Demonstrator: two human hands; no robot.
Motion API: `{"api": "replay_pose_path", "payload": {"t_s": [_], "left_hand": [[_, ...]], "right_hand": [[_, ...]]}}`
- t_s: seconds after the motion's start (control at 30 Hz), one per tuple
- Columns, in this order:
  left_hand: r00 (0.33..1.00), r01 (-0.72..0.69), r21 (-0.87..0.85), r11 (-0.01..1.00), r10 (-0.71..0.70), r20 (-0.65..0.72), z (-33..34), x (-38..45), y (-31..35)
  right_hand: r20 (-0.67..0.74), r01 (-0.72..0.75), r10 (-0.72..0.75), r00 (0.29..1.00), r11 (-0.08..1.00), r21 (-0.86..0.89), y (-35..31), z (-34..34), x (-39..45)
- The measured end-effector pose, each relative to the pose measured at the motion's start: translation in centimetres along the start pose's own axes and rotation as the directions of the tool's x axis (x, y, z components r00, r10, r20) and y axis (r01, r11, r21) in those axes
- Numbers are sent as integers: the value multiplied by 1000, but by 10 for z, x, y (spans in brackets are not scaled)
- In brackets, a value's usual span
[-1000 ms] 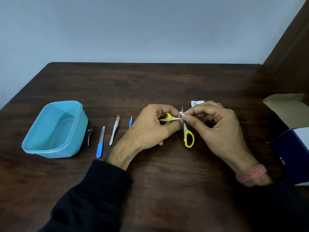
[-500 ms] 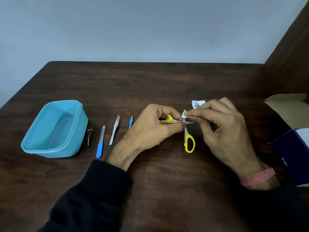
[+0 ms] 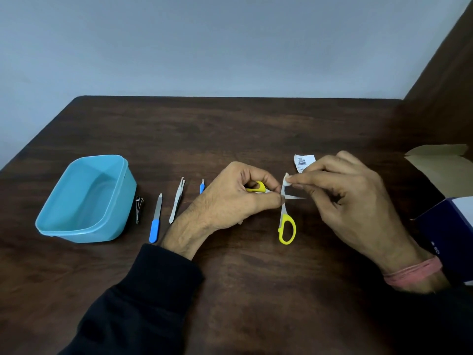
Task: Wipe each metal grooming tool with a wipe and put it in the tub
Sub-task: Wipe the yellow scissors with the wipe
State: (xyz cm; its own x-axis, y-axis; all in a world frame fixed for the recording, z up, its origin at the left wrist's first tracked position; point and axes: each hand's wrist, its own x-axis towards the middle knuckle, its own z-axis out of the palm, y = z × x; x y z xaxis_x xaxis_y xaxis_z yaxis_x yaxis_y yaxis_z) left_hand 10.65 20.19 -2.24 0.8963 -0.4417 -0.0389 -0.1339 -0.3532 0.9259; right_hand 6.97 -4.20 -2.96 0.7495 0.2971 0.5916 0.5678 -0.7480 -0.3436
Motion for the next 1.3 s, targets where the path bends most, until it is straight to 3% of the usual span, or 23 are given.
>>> {"api": "replay_pose_path", "payload": {"t_s": [0.47,0.97,1.13,1.3], "left_hand": [[1000,-23,22,1000,23,-5,1,1,-4],[1000,-13,2,1000,13,24,-2,0,-4],[1000,0,-136,991,3,18,-1,2,-5],[999,14,-62,998,-16,-29,3,4,-4]], "right_hand": [[104,19,-21,994,1000,25,-8,-3,2],[108,14,-12,994,1000,-17,-6,-8,2],[86,21,-17,996,999,-38,-9,-6,1],[96,59,-53,994,996,-65,-15,-4,1]]}}
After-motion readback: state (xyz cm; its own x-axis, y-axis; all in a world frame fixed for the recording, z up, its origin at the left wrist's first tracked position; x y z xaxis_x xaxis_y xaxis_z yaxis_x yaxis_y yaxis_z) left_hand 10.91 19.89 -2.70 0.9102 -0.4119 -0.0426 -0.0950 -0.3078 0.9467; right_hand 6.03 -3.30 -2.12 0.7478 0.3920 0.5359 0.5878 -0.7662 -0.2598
